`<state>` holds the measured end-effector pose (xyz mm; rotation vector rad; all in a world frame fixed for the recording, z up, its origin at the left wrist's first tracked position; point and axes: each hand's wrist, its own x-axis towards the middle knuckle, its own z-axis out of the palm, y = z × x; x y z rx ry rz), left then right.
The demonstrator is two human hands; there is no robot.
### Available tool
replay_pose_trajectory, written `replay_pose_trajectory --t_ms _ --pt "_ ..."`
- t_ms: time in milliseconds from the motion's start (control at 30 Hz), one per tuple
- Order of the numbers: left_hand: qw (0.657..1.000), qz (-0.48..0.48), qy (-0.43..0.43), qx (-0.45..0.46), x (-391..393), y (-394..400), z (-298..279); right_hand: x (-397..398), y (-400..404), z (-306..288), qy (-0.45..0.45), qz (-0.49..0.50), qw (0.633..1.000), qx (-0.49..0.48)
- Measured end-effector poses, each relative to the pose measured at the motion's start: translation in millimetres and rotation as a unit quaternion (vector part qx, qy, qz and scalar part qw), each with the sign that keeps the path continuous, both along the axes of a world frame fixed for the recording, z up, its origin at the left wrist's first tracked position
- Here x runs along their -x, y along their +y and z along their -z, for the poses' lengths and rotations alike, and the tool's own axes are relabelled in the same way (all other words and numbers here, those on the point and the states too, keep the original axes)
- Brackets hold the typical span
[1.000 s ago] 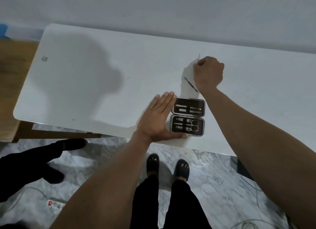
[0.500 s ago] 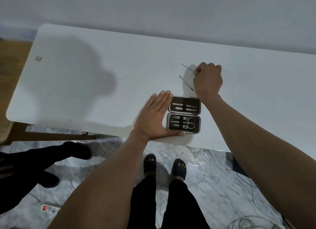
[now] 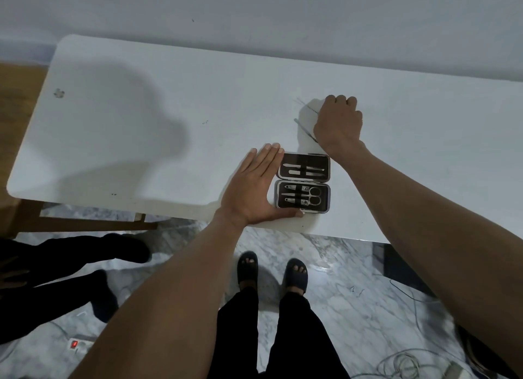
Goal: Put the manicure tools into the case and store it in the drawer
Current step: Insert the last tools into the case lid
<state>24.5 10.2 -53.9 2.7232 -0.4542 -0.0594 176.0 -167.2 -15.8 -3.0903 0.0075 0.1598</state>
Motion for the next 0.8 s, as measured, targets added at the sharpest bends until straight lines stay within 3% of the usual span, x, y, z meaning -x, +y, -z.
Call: replay_pose_trajectory --t_ms 167,467,800 --pt "1.000 0.000 0.000 -0.007 0 -1 0 3 -10 -1 -0.045 0.038 0.993 -0.100" --pt "1.000 -0.002 -0.006 -0.011 0 0 1 -3 -13 0 -0.060 0.056 0.982 -0.169" --pt "1.000 -0.003 0.008 -0.025 -1 0 0 -8 -13 -1 -0.057 0.042 0.985 -0.157"
